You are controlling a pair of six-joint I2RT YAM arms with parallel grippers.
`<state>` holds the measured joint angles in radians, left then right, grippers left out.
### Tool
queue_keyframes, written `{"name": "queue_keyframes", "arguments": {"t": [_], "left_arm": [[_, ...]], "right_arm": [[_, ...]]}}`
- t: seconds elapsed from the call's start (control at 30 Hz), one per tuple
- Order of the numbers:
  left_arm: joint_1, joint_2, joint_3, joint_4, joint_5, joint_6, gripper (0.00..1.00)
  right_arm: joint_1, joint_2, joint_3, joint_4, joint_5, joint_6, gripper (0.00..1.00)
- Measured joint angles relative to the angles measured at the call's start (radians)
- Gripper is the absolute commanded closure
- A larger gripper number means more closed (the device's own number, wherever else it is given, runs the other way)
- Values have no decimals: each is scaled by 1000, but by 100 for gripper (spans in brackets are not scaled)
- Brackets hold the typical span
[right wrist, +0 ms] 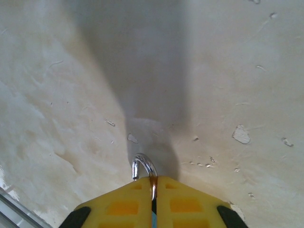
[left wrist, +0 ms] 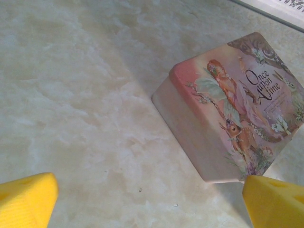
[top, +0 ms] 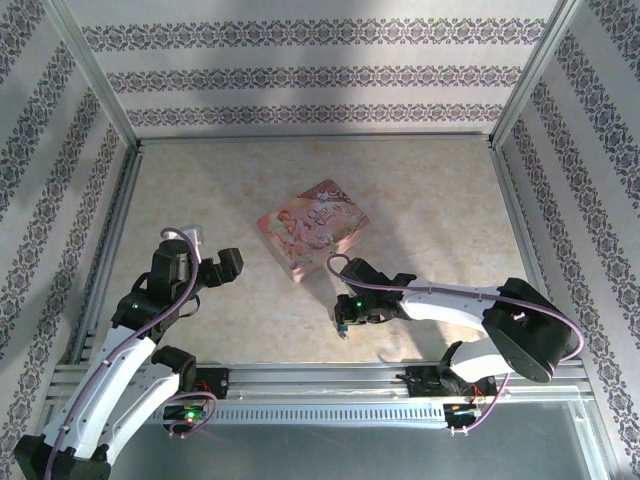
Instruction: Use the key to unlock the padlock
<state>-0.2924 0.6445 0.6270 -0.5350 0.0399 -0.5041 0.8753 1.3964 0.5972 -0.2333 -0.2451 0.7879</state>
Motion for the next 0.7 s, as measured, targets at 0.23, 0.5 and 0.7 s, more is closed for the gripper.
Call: {"name": "queue_keyframes", "arguments": {"t": [0.23,0.5,0.7], "left_arm": [[0,-2,22,-4,-16,4,1],[0,-12,40,-4,-68,13,1],[0,-45,39,3,-190,70,1]], "right_arm": [[-3,-116,20,-79,45,-31,60],[-112,-334,95,-224,122,-122,47],[-279,-509,97,-278,177,-241,39]]}}
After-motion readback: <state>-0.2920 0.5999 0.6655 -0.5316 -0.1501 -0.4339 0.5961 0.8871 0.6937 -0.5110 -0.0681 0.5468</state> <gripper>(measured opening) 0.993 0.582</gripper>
